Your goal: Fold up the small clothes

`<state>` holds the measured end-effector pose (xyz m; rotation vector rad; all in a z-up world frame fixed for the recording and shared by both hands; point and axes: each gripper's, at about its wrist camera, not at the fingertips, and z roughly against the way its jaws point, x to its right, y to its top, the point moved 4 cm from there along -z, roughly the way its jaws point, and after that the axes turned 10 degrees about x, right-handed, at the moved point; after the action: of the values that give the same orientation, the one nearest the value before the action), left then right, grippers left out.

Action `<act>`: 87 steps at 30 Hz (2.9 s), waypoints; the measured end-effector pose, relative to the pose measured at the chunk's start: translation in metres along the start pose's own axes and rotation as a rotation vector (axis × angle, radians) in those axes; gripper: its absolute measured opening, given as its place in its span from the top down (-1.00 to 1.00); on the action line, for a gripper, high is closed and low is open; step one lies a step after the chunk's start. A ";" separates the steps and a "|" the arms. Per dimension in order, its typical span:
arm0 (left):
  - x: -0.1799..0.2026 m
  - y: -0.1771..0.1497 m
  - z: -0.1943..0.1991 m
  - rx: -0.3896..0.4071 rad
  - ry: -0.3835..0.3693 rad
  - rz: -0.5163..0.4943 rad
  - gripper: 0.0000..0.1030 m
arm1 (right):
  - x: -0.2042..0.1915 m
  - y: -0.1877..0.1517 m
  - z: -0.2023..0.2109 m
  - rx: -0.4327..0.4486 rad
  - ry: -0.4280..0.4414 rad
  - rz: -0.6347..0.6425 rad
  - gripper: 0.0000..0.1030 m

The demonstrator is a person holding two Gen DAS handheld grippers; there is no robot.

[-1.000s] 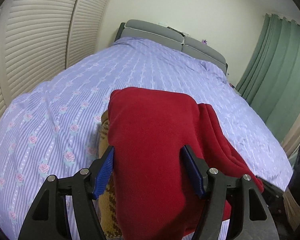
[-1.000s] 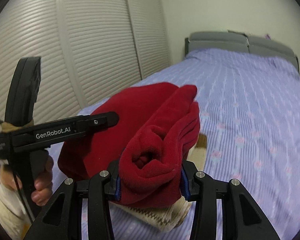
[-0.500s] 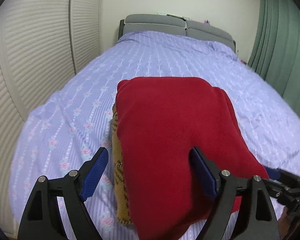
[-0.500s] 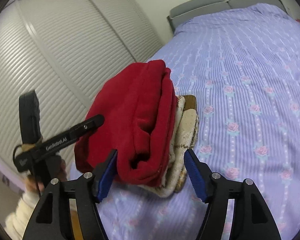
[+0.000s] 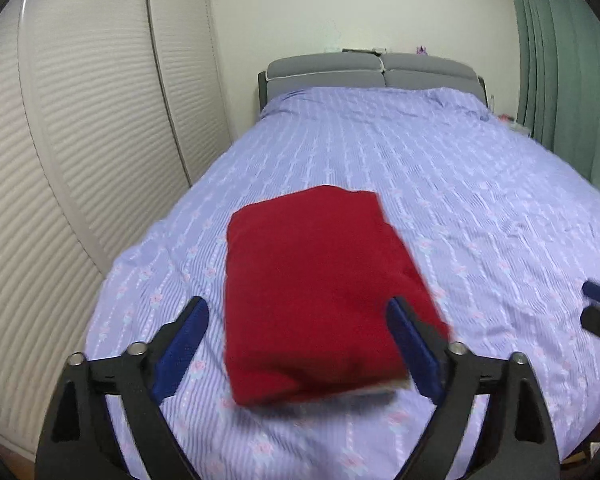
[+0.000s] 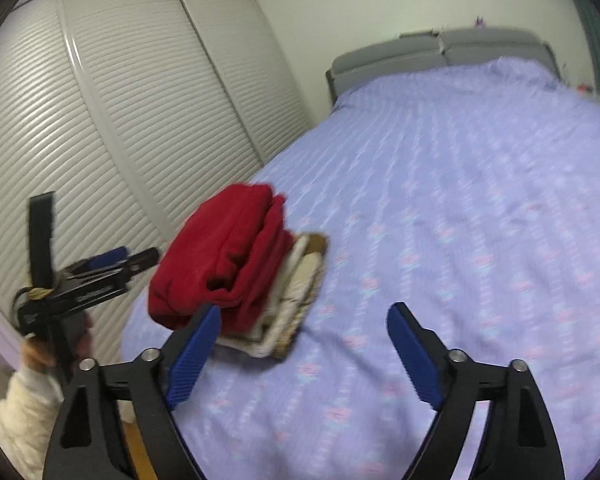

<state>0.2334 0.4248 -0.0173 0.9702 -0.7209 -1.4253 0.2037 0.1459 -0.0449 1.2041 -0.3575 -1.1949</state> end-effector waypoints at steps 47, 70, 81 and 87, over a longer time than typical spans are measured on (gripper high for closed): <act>0.335 -0.016 0.249 0.207 -0.299 -0.014 -1.00 | 0.169 -0.002 0.364 0.207 -0.422 0.167 -0.95; 0.338 -0.022 0.246 0.194 -0.317 -0.006 -1.00 | 0.169 -0.002 0.364 0.203 -0.427 0.170 -0.95; 0.338 -0.024 0.246 0.191 -0.320 -0.008 -1.00 | 0.171 -0.001 0.364 0.202 -0.426 0.167 -0.95; 0.336 -0.025 0.246 0.190 -0.315 -0.004 -1.00 | 0.170 -0.001 0.364 0.202 -0.426 0.165 -0.95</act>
<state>0.0237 0.0671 0.0259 0.8997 -1.1034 -1.5515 -0.0052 -0.1875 0.0364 1.0598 -0.8972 -1.2884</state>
